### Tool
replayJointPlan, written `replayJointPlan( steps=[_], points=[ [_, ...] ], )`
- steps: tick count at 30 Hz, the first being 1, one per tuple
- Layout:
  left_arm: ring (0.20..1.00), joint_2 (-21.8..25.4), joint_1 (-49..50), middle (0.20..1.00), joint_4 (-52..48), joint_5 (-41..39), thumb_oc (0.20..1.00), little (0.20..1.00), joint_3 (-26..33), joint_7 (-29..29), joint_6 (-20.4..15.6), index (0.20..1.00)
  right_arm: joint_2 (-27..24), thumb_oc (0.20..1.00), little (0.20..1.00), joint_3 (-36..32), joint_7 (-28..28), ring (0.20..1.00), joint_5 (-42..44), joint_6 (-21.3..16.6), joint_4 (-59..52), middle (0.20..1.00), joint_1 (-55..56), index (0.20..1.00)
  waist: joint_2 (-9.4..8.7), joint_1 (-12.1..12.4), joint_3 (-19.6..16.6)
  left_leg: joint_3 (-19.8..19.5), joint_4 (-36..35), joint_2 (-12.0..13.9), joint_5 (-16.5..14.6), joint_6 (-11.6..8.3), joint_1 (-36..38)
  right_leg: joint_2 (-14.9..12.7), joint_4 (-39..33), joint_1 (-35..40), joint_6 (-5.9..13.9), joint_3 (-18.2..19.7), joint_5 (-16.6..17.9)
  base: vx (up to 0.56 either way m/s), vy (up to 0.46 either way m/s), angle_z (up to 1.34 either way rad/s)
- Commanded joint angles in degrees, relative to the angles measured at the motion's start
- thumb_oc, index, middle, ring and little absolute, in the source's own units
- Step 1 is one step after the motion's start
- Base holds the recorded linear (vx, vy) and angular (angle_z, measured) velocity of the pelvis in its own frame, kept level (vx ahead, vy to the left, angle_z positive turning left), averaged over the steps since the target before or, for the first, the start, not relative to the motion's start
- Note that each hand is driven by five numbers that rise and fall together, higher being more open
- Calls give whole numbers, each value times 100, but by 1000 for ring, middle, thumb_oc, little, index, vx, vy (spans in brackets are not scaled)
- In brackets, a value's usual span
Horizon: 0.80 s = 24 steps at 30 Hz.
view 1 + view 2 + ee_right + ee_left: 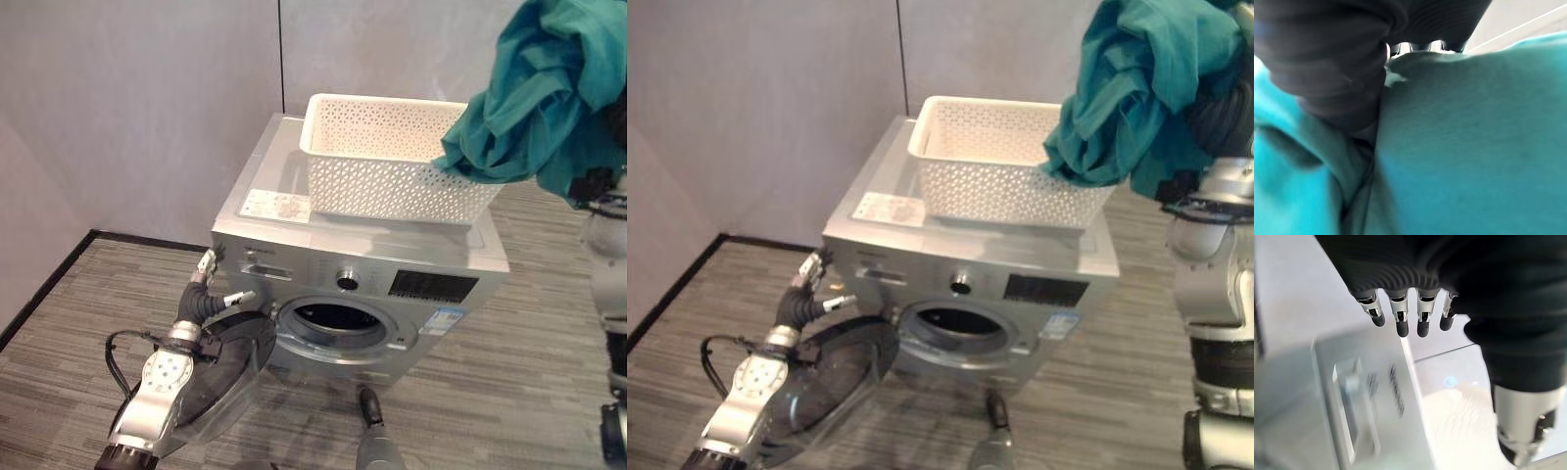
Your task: Grab the laundry basket,head to the washer,open it,put in the laundry and shut it.
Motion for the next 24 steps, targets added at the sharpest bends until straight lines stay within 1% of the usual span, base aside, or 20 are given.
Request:
replayJointPlan(
  steps=[1,2,3,4,5,6,8,10,11,12,13,15,17,18,20,22,24],
  points=[
    [1000,340,23,1000,-685,538,1000,1000,345,270,-380,1000,-392,200,200,-146,197,200,-69,-374,-108,200,-1022,200,137,332,249,-231,-1212,658,-510,-354,1381,135,405,231,-12,-631,-204,-280,173,-39],
    [1000,375,-42,1000,-740,562,1000,1000,348,182,-340,1000,-300,200,200,-231,339,200,73,-472,-299,200,-808,200,239,303,303,-291,-1170,684,-425,-305,1258,290,957,420,-154,-749,-550,-306,161,-10],
    [1000,404,-76,1000,-762,586,1000,1000,346,148,-345,1000,-262,200,200,-272,415,200,149,-515,-394,200,-733,200,244,310,294,-305,-1143,664,-339,-282,1143,372,1201,431,-212,-733,-677,-273,154,17],
    [1000,458,-114,1000,-797,635,1000,1000,368,61,-316,1000,-241,200,200,-302,545,200,257,-592,-512,200,-626,200,284,347,241,-302,-1132,638,-214,-234,972,545,1485,529,-286,-750,-928,-169,78,21],
    [1000,460,-112,1000,-799,635,1000,1000,364,56,-314,1000,-238,200,200,-319,556,200,261,-594,-526,200,-606,200,281,349,231,-305,-1127,643,-224,-240,967,547,1524,509,-296,-751,-962,-161,82,2],
    [1000,478,-143,1000,-855,624,1000,1000,378,-11,-296,1000,-224,200,200,-323,653,200,301,-653,-644,200,-501,200,271,413,153,-264,-1141,647,-141,-244,846,652,1697,636,-363,-858,-1169,-70,7,-19],
    [1000,476,-124,1000,-886,612,1000,1000,383,-40,-285,1000,-206,200,200,-353,705,200,326,-668,-694,200,-426,200,255,438,97,-258,-1165,653,-133,-260,825,654,1667,702,-383,-916,-1229,-46,-8,-24],
    [1000,449,-98,1000,-904,574,1000,1000,382,-58,-281,1000,-187,200,200,-350,752,200,367,-693,-761,200,-366,200,202,505,13,-191,-1208,676,-90,-281,753,603,1559,872,-364,-1053,-1193,-35,-59,-17],
    [1000,431,-52,1000,-931,555,1000,1000,379,-76,-277,1000,-176,200,200,-332,783,200,367,-706,-790,200,-350,200,176,535,-52,-159,-1233,683,-70,-288,726,567,1398,980,-341,-1108,-1113,-58,-103,-10],
    [1000,434,24,1000,-941,567,1000,1000,398,-80,-271,1000,-182,200,200,-302,790,200,382,-713,-824,200,-370,200,151,595,-128,-65,-1281,708,-42,-318,672,435,1142,1110,-281,-1197,-995,-68,-117,-11],
    [1000,431,80,1000,-940,573,1000,1000,420,-71,-273,1000,-183,200,200,-282,797,200,387,-712,-819,200,-405,200,145,632,-161,-6,-1304,744,-28,-344,647,338,970,1173,-251,-1253,-952,-83,-134,-23],
    [1000,439,190,1000,-973,575,1000,1000,488,-43,-275,1000,-175,200,200,-220,782,200,396,-694,-800,200,-480,200,161,671,-162,82,-1327,835,7,-386,610,135,697,1155,-179,-1325,-605,-83,-139,-43],
    [1000,443,262,1000,-995,585,1000,1000,555,-21,-297,1000,-174,200,200,-167,811,200,435,-670,-772,200,-545,200,177,684,-176,124,-1342,884,36,-419,554,13,388,1200,-144,-1327,-397,-52,-109,-51],
    [1000,414,317,1000,-1043,545,1000,1000,581,-12,-316,1000,-147,200,200,-143,800,200,449,-657,-765,200,-551,200,185,659,-158,131,-1382,879,72,-422,584,-23,342,1154,-89,-1265,-127,-25,-67,-24],
    [1000,422,328,1000,-1058,508,1000,1000,613,-13,-328,1000,-164,200,200,-142,811,200,481,-639,-774,200,-552,200,182,653,-135,123,-1401,873,93,-419,585,-25,285,1137,-77,-1214,-130,-10,-19,-7],
    [1000,386,436,1000,-1128,306,1000,1000,658,-149,-337,1000,-112,200,200,-53,973,200,564,-647,-847,200,-482,200,121,689,-169,184,-1504,770,123,-430,637,-59,71,1266,34,-1172,-96,28,-29,12],
    [1000,345,471,1000,-1181,189,1000,1000,640,-241,-316,1000,-58,200,200,-17,1093,200,606,-647,-914,200,-399,200,104,702,-197,170,-1577,747,149,-447,713,-52,60,1304,76,-1180,-140,54,-50,6]
  ],
)
